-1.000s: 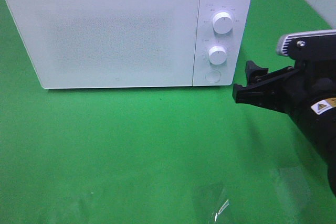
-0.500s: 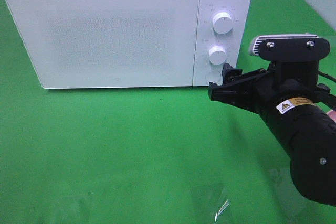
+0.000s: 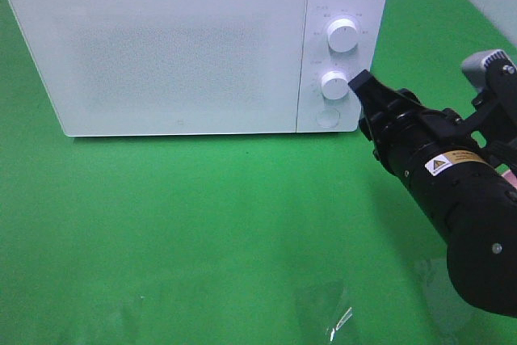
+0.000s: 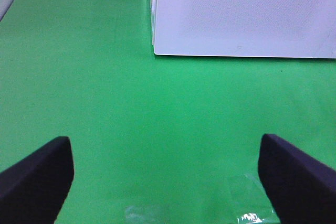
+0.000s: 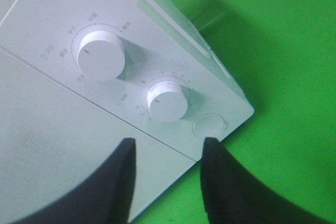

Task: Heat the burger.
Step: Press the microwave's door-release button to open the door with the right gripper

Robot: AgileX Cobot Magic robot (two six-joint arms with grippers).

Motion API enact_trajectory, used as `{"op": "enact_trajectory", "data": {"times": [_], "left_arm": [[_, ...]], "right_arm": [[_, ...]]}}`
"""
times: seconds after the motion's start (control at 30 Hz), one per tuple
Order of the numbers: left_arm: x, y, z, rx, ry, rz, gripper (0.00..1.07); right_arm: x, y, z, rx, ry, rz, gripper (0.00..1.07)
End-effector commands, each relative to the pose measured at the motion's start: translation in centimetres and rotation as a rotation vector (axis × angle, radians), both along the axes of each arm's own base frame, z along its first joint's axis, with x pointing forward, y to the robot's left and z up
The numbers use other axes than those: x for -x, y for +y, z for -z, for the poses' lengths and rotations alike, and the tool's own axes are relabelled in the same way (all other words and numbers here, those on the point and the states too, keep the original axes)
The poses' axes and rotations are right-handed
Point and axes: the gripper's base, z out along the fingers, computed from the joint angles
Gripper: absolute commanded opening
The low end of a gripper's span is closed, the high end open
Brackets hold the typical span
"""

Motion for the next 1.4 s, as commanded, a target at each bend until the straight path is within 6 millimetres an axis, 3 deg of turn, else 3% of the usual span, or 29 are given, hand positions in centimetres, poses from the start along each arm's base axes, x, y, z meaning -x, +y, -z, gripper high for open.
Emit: {"op": "enact_trajectory", "data": {"times": [0.03, 0.23, 0.53, 0.87, 1.0, 1.2, 1.4], "left_arm": [[0.1, -0.1, 0.0, 0.01, 0.0, 0.003, 0.87], [0.1, -0.1, 0.0, 0.01, 0.0, 0.003, 0.87], [0.1, -0.1, 0.0, 0.01, 0.0, 0.003, 0.87], [0.1, -0.1, 0.0, 0.01, 0.0, 0.003, 0.87], [0.1, -0.1, 0.0, 0.01, 0.0, 0.003, 0.87], [0.1, -0.1, 0.0, 0.01, 0.0, 0.003, 0.87], [0.1, -0.1, 0.0, 0.01, 0.0, 0.003, 0.87]], "right_arm": [[0.0, 0.5, 0.1, -0.224, 0.033, -0.001, 0.16], [0.1, 0.7, 0.6, -0.397, 0.099, 0.015, 0.0], [0.6, 1.3, 2.0, -0.536, 0.286, 0.018, 0.0], [0.5, 1.2, 2.1, -0.53, 0.287, 0.026, 0.0], [0.4, 1.3, 3.8, -0.531, 0.318, 0.06, 0.0], [0.2, 1.4, 4.4, -0.538, 0.312, 0.063, 0.0], [-1.5, 1.3, 4.7, -0.538, 0.315, 0.038, 0.0]]}}
